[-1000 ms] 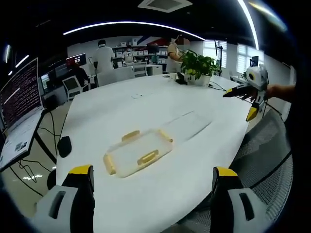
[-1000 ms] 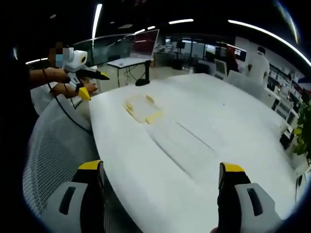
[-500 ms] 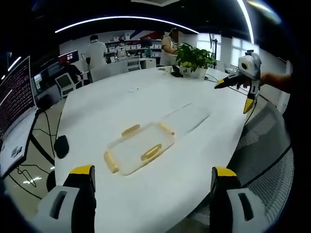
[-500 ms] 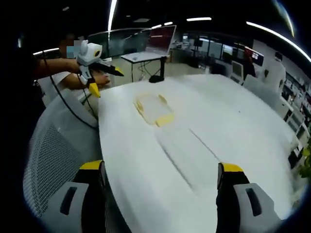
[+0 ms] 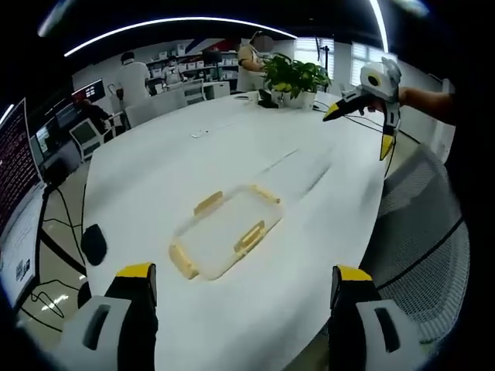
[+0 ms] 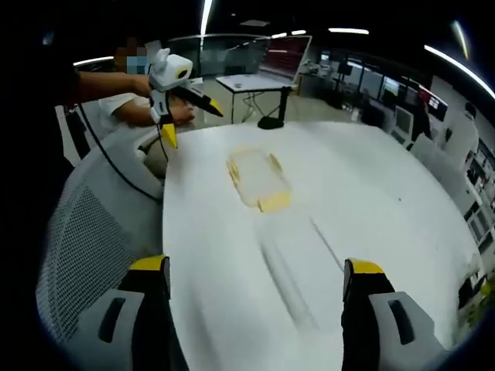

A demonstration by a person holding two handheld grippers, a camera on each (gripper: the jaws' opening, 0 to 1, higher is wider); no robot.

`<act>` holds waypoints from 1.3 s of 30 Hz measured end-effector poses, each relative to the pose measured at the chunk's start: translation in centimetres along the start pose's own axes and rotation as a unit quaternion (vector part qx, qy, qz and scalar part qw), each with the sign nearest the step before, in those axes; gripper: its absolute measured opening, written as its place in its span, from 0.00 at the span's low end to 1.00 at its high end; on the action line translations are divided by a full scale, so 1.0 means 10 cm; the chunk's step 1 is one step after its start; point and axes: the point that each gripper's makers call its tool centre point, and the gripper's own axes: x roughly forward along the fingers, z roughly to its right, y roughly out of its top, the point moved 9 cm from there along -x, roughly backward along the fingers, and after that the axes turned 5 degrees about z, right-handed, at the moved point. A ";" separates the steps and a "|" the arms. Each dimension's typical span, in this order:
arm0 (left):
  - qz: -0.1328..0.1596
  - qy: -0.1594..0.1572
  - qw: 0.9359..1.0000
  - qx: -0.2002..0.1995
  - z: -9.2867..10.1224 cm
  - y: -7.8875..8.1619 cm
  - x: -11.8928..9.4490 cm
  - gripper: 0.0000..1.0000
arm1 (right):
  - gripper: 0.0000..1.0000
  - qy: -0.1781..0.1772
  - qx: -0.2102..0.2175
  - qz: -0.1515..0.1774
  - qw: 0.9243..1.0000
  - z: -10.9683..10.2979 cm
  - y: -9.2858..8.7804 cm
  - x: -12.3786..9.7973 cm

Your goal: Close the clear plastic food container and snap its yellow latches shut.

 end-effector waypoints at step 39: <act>-0.087 -0.074 0.986 0.123 -0.72 -0.06 0.44 0.62 | 0.66 0.102 -0.081 -0.048 0.990 0.42 0.50 1.00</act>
